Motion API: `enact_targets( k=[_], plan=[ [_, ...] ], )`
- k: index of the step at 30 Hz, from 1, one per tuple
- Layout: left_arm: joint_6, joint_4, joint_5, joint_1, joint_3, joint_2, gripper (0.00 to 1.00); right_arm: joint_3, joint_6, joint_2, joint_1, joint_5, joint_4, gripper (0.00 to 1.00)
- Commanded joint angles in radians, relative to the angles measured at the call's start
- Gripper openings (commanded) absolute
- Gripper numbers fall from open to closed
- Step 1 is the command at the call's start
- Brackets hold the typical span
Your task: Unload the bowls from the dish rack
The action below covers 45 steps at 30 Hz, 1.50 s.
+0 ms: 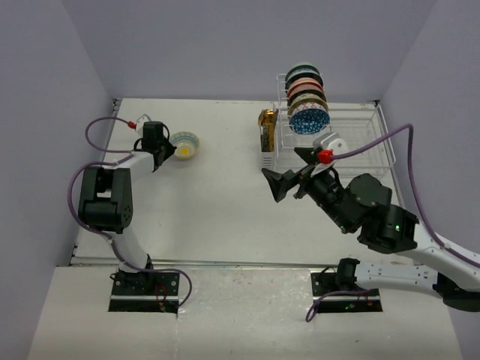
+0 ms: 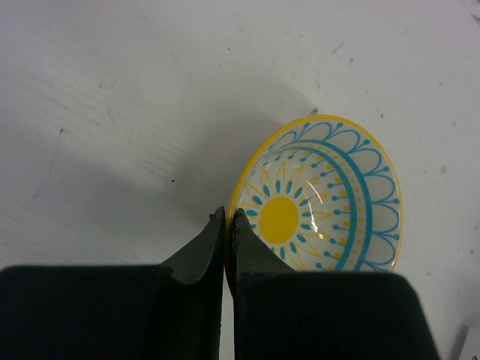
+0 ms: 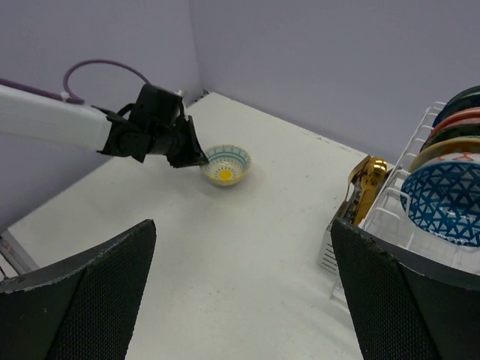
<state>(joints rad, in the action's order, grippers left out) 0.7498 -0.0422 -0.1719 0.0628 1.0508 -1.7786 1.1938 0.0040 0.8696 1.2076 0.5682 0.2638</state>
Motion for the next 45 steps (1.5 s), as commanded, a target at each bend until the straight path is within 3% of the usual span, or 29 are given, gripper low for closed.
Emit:
enact_targets(
  k=[1,8,13,21,22,25,28,34,37,41,45],
  plan=[
    [0.043,-0.093,-0.041,-0.024,0.087,-0.010,0.00,-0.007,0.142,-0.043,-0.026,-0.005,0.055,0.99],
    [0.080,-0.137,-0.061,-0.038,0.032,-0.024,0.00,-0.026,0.220,-0.058,-0.183,-0.119,0.111,0.99],
    [0.099,-0.188,-0.130,-0.038,-0.072,0.053,0.00,-0.034,0.223,-0.055,-0.192,-0.136,0.111,0.99],
    [0.115,-0.156,-0.124,-0.044,-0.100,0.030,0.00,-0.017,0.260,-0.067,-0.220,-0.117,0.123,0.99],
    [0.115,-0.148,-0.124,-0.044,-0.100,0.031,0.08,-0.013,0.264,-0.066,-0.229,-0.105,0.127,0.99],
    [0.120,-0.114,-0.107,-0.044,-0.098,0.062,0.72,-0.010,0.298,-0.060,-0.276,-0.091,0.129,0.99],
    [0.121,-0.084,-0.077,-0.044,-0.113,0.158,1.00,-0.003,0.372,-0.055,-0.394,-0.216,0.130,0.99],
    [0.065,0.146,-0.100,-0.037,-0.130,0.507,1.00,-0.003,0.626,-0.021,-0.627,-0.332,0.063,0.99],
    [-0.009,0.185,-0.135,-0.011,-0.228,0.749,1.00,-0.077,0.888,-0.018,-0.756,-0.435,-0.058,0.99],
    [-0.111,0.330,-0.114,0.014,-0.308,0.996,1.00,-0.157,1.114,0.025,-0.816,-0.430,-0.196,0.98],
    [-0.258,0.502,-0.066,0.048,-0.233,1.169,1.00,-0.201,1.246,0.086,-0.819,-0.337,-0.306,0.94]
  ],
)
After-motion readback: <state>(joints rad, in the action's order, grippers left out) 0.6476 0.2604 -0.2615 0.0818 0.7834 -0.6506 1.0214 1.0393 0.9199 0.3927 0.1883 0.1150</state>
